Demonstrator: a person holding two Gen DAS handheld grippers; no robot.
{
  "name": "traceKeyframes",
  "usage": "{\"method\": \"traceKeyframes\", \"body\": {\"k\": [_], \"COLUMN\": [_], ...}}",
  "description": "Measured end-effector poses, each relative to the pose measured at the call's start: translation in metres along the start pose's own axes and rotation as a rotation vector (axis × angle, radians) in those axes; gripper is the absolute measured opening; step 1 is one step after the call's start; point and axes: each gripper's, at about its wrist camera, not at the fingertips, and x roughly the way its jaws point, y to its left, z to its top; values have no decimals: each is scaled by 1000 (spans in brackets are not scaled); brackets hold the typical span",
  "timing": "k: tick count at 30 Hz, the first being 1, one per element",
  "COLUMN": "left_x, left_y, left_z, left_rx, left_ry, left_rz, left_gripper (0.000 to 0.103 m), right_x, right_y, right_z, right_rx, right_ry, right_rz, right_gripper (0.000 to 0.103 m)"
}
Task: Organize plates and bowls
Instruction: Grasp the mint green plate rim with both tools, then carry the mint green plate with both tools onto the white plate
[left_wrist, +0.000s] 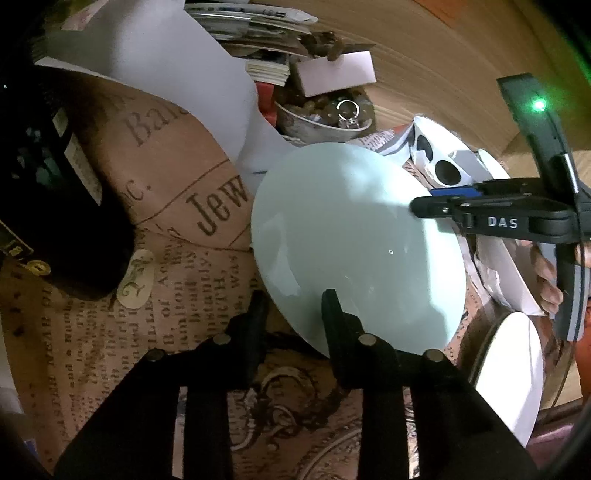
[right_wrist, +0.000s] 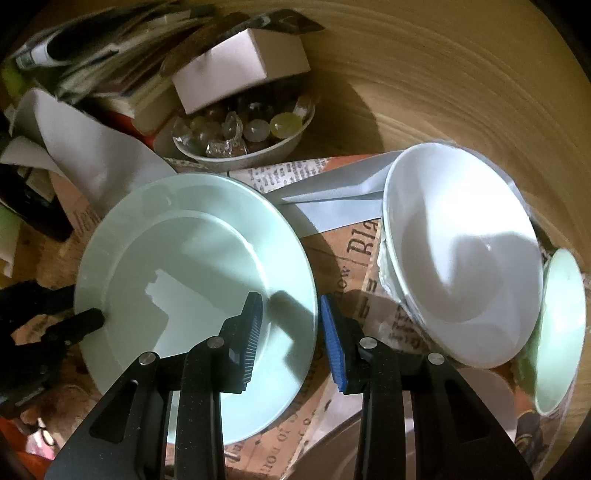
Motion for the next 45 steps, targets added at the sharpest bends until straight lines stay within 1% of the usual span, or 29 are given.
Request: {"method": "traceKeyframes", "body": {"k": [2, 4, 5, 6, 9, 13, 21, 25, 29, 34, 37, 38, 40, 43, 45], "left_x": [3, 3, 4, 4, 2, -1, -16, -28, -41, -59, -70, -74, -81, -91, -91], "left_y": [-4, -6, -7, -8, -7, -4, 6, 9, 10, 6, 3, 2, 0, -2, -8], "left_z": [1, -1, 1, 1, 0, -1, -6, -9, -12, -18, -21, -22, -25, -31, -29], "left_rx": [8, 19, 22, 22, 17, -1, -48, -59, -72, -74, -65, -64, -63, -65, -64], "left_ry": [4, 1, 0, -1, 2, 5, -28, -52, -78, -113, -135, -141, -158, -171, -174], "left_rz": [-11, -9, -4, -4, -6, 7, 24, 27, 26, 26, 30, 32, 37, 37, 37], "left_gripper": [27, 27, 27, 27, 27, 27, 27, 27, 27, 27, 27, 27, 27, 27, 27], "right_x": [3, 7, 14, 15, 15, 7, -14, -32, -52, -74, -83, -88, -97, -99, -100], "right_y": [5, 9, 7, 7, 7, 10, 21, 27, 33, 36, 38, 40, 40, 40, 38], "right_z": [-1, -2, 6, 5, 4, 3, -12, -19, -34, -48, -54, -49, -56, -62, -68], "right_rx": [-15, -30, -30, -27, -23, 5, 12, 16, 17, 11, 10, 10, 10, 10, 10], "right_ry": [5, 16, 18, 18, 12, -9, -66, -111, -147, -196, -211, -214, -223, -234, -238], "right_rz": [-6, -18, -17, -14, -15, 5, 20, 37, 41, 38, 39, 42, 46, 53, 56], "right_gripper": [30, 30, 30, 30, 30, 30, 30, 30, 30, 30, 30, 30, 30, 30, 30]}}
